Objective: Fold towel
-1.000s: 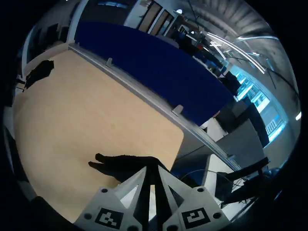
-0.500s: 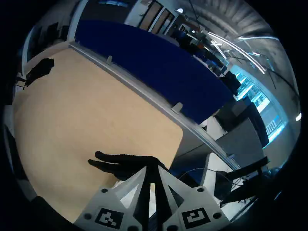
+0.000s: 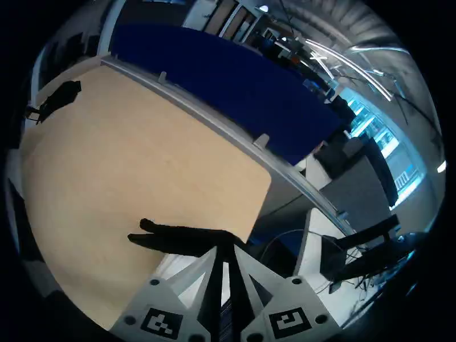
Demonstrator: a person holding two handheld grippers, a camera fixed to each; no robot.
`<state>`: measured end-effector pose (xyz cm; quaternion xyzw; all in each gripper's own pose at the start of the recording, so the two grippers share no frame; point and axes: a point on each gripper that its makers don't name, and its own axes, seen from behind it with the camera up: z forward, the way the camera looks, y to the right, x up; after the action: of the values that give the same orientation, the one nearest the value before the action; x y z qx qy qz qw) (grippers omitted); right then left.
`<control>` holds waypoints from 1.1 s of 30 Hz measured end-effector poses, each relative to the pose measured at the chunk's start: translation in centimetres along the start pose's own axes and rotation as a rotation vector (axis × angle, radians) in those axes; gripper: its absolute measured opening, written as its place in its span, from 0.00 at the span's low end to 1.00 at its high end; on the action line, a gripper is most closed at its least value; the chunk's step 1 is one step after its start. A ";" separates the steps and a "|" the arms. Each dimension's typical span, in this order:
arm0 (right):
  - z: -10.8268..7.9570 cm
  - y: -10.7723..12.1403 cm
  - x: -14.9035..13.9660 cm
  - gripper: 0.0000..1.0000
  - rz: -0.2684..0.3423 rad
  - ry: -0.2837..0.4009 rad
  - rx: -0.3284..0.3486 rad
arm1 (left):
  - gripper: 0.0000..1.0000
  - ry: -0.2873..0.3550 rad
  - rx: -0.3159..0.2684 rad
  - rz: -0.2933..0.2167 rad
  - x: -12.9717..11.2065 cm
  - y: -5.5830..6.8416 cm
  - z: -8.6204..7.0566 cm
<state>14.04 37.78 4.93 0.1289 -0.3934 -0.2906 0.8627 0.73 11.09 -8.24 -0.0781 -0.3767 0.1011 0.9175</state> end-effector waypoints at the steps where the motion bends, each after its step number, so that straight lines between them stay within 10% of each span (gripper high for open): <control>1: -0.2 -0.1 -0.8 0.06 0.002 -0.010 0.000 | 0.87 0.000 -0.003 0.001 0.0 0.1 0.0; 33: 0.7 -4.5 -17.1 0.06 0.270 -0.208 -0.066 | 0.87 -0.006 -0.022 0.051 -0.8 0.7 -0.7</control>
<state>2.78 44.52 -6.95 0.0157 -0.4847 -0.1964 0.8522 0.56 11.47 -9.44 -0.0974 -0.3786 0.1204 0.9125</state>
